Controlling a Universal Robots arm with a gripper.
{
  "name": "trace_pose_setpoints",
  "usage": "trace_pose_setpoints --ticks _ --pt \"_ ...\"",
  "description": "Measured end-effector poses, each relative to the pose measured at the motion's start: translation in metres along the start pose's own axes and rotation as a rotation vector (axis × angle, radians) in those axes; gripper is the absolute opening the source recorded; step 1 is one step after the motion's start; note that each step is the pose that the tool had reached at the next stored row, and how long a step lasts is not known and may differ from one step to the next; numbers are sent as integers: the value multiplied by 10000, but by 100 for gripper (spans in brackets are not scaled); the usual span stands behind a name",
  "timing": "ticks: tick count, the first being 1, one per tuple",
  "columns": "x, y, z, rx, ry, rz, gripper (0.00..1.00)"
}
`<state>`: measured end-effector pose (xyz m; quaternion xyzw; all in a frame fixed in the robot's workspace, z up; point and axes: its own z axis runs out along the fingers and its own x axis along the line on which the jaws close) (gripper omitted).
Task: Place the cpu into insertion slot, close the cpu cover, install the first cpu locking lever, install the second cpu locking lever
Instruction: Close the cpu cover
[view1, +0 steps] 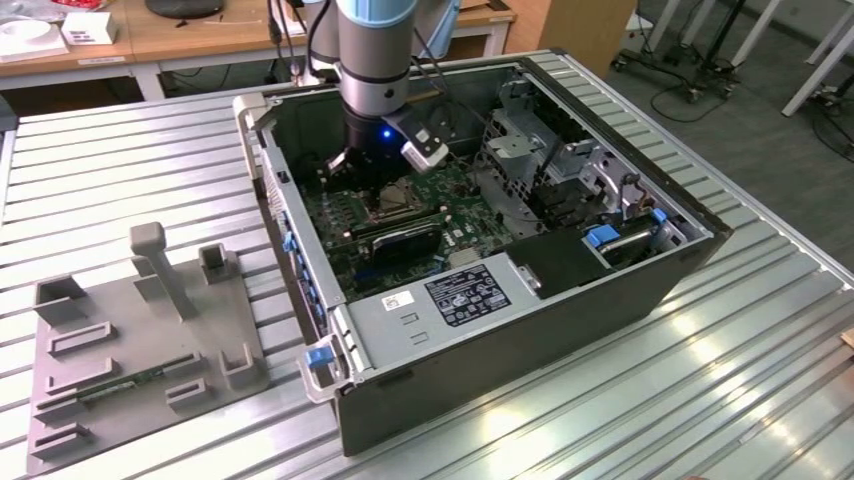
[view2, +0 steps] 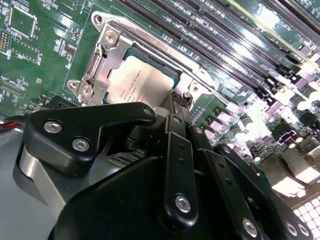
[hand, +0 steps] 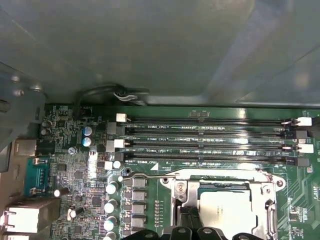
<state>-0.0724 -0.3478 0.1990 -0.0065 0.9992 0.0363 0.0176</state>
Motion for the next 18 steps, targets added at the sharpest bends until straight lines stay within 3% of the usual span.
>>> trace_pose_setpoints --ticks 18 --pt "-4 10 -178 16 12 1 10"
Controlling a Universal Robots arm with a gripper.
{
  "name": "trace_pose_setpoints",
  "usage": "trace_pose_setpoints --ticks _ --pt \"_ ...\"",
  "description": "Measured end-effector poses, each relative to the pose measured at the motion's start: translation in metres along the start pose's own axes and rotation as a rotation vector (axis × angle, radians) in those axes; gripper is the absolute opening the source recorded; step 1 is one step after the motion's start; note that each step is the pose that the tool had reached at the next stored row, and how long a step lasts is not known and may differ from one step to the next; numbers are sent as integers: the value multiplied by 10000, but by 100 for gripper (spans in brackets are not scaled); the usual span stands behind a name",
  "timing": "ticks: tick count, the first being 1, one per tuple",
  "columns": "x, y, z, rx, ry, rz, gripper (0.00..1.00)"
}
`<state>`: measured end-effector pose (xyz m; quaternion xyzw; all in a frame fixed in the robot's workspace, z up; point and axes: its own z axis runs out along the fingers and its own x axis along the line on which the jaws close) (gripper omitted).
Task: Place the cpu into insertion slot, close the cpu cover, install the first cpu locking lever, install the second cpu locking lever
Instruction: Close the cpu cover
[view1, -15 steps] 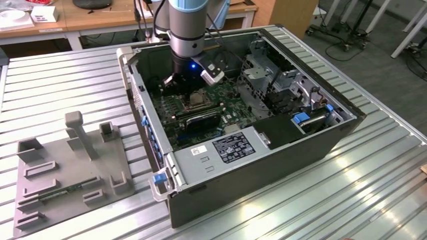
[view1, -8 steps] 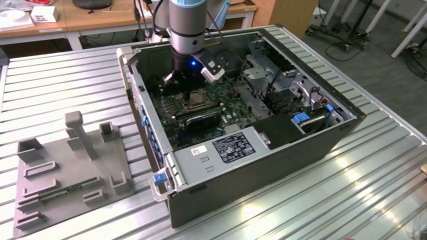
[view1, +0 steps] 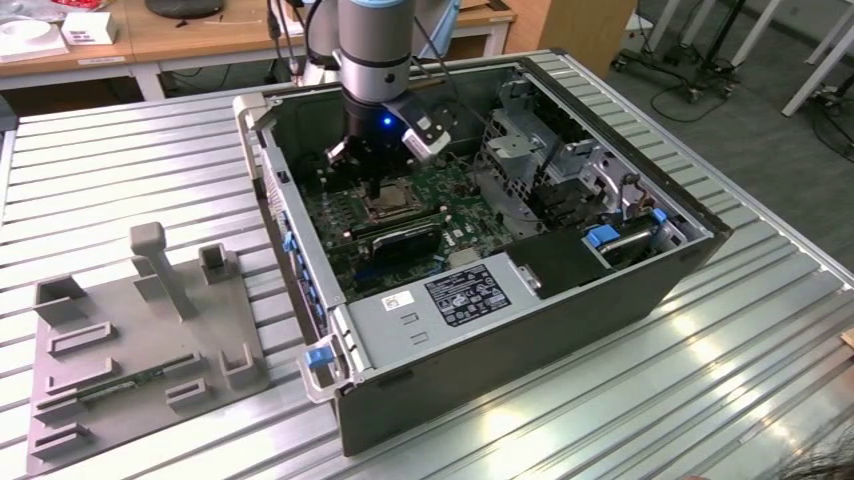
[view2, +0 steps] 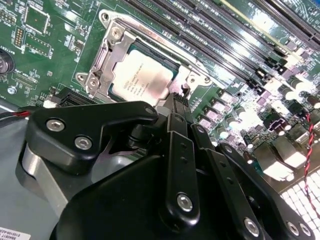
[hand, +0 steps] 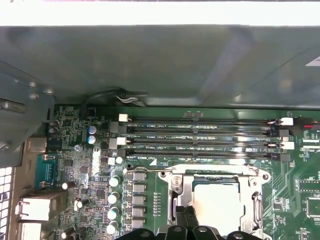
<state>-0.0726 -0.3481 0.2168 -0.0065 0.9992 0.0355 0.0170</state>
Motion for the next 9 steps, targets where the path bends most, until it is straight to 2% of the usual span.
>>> trace_pose_setpoints --ticks 9 --pt "0 0 -10 6 3 0 10"
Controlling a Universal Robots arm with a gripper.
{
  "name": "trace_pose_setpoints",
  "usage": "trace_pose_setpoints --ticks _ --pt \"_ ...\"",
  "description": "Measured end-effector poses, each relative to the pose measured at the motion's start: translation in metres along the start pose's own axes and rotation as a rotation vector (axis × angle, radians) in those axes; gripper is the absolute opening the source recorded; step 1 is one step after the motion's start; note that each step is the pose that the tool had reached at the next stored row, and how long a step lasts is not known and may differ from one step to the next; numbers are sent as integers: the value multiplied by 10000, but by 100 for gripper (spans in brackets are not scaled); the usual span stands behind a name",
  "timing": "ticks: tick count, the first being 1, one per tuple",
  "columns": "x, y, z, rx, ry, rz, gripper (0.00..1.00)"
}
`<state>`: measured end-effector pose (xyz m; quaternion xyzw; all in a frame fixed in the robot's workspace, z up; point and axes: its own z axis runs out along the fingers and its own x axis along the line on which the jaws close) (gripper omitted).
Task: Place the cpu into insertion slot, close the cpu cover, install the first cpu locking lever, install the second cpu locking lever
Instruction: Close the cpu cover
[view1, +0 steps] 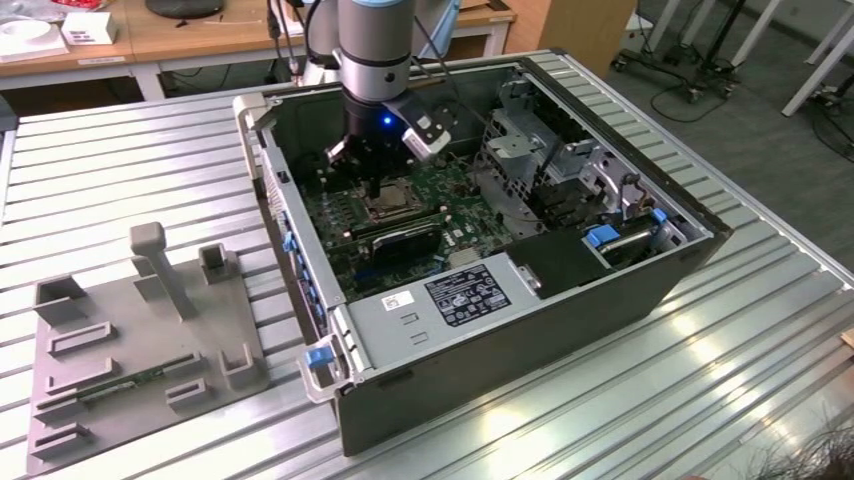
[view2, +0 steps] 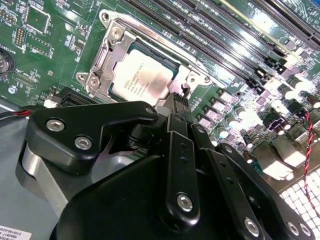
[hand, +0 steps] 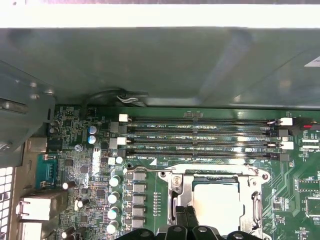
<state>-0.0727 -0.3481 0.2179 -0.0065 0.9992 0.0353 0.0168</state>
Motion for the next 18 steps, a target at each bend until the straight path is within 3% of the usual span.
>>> trace_pose_setpoints --ticks 13,18 --pt "-2 1 -14 -4 -2 -1 10" --pt "-39 1 -13 -4 -2 0 10"
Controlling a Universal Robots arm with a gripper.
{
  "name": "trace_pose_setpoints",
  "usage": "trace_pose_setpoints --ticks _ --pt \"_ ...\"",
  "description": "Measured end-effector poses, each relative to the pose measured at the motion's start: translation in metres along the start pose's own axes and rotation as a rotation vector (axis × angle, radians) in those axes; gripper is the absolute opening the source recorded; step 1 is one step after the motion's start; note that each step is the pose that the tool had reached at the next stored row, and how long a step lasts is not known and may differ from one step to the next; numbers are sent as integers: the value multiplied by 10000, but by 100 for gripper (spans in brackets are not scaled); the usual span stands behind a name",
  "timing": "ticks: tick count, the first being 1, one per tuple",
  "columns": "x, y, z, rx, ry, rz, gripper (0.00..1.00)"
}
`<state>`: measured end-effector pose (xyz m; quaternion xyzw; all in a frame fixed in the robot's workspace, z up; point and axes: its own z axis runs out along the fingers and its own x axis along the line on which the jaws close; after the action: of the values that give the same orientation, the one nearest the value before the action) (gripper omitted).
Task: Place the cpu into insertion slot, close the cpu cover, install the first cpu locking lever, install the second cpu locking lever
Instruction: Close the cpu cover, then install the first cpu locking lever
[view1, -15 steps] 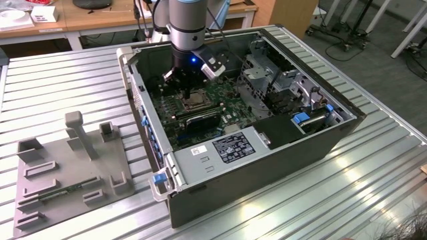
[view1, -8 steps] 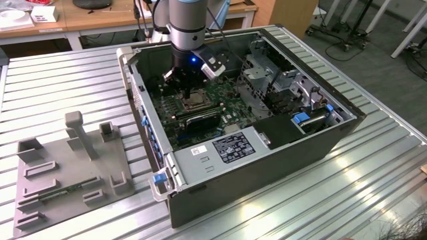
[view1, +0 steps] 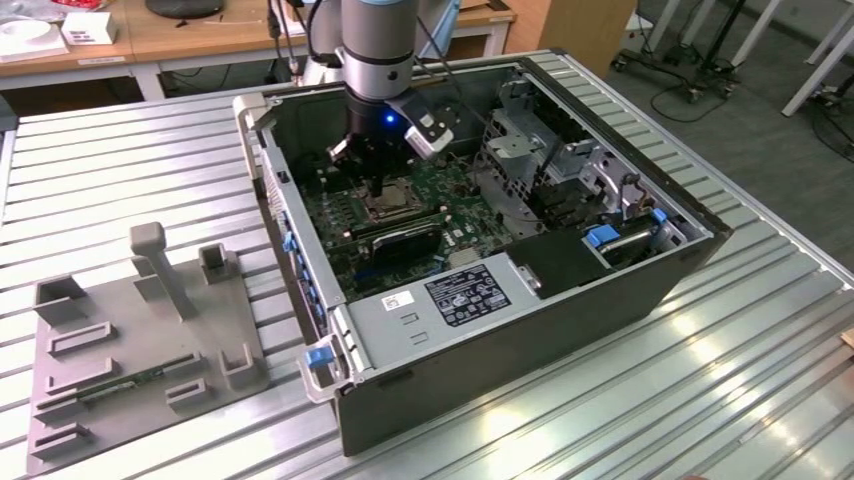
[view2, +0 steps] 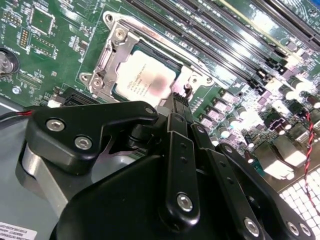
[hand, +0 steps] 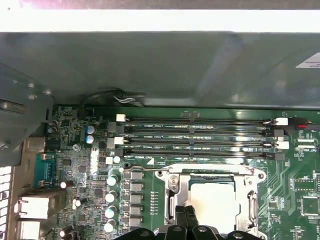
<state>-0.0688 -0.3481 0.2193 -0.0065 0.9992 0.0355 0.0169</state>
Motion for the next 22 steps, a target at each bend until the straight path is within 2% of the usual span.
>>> trace_pose_setpoints --ticks 6,14,22 --pt "-77 -1 3 0 -1 0 10" --pt "-235 -4 9 0 0 0 10" --pt "-272 -3 7 0 0 0 10"
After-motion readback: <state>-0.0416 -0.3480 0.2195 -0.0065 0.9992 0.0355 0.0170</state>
